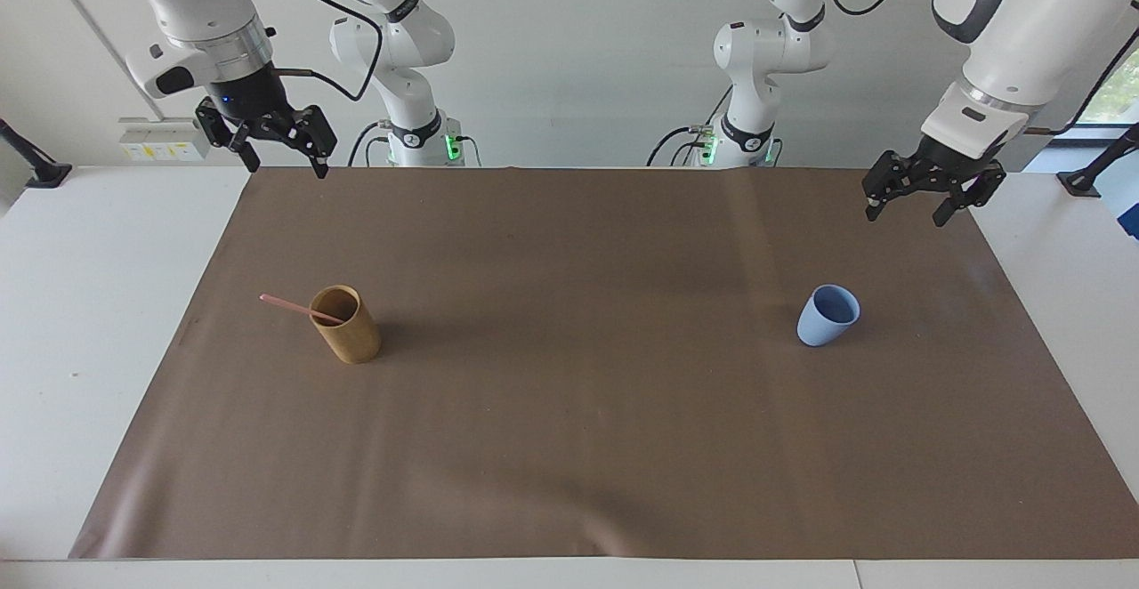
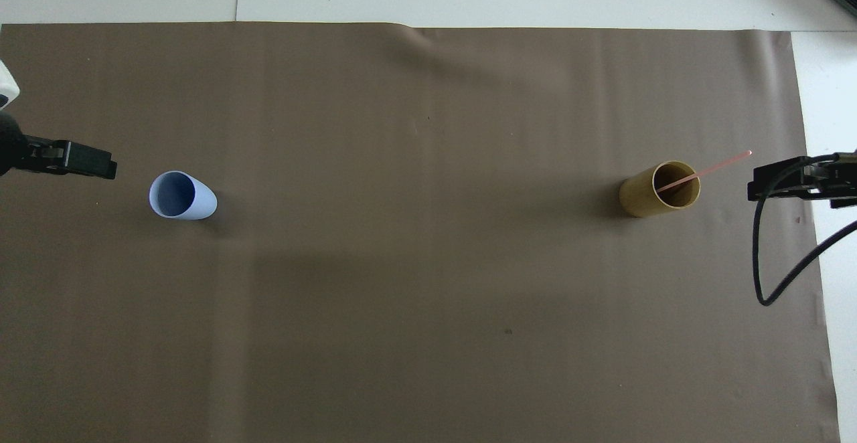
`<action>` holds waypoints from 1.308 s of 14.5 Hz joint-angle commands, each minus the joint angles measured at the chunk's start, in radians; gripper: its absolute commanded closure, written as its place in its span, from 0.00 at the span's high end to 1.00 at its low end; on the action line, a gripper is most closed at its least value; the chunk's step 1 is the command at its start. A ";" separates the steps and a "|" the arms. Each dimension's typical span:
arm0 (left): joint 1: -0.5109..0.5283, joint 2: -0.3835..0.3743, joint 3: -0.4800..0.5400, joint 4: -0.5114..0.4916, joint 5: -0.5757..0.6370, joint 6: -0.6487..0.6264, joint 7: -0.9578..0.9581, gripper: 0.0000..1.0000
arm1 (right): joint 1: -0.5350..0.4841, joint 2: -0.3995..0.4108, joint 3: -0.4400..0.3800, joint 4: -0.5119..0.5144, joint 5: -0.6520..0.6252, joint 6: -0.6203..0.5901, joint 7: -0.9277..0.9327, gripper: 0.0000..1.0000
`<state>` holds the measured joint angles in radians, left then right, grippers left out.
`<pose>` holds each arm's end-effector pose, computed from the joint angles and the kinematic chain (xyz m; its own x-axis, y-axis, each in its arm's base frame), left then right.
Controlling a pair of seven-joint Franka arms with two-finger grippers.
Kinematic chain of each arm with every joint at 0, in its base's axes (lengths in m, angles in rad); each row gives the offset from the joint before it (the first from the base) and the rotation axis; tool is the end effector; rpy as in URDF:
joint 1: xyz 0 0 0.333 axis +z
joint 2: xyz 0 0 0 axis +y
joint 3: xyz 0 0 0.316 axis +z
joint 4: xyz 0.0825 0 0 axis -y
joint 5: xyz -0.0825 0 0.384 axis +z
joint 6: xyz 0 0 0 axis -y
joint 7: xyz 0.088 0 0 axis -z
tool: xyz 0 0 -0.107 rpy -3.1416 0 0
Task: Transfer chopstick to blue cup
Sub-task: 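Reach the left gripper toward the white-and-blue cup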
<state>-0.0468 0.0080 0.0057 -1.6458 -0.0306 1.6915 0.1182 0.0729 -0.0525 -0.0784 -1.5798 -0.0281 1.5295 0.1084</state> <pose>0.5659 -0.0262 0.5951 0.9871 -0.1549 0.0410 -0.1560 -0.9874 0.0258 0.5341 -0.0073 0.6451 0.9934 -0.1147 0.0046 -0.1148 -0.9931 0.0236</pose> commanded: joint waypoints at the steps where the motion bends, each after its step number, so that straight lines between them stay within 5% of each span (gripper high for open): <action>1: -0.010 -0.019 0.010 -0.063 -0.008 0.057 0.003 1.00 | -0.015 -0.009 0.008 -0.013 0.004 0.009 -0.019 1.00; 6: -0.008 -0.014 0.010 -0.201 -0.008 0.224 0.005 1.00 | -0.015 -0.009 0.008 -0.013 0.004 0.008 -0.019 1.00; 14: 0.021 0.081 0.011 -0.236 -0.008 0.350 0.011 1.00 | -0.015 -0.009 0.008 -0.013 0.004 0.008 -0.019 1.00; 19: 0.044 0.086 0.011 -0.350 -0.008 0.482 0.029 1.00 | -0.015 -0.009 0.008 -0.013 0.004 0.008 -0.019 1.00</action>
<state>-0.0254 0.1090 0.0238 -1.9287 -0.0306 2.0952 0.1259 0.0729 -0.0525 -0.0784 -1.5798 -0.0281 1.5295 0.1084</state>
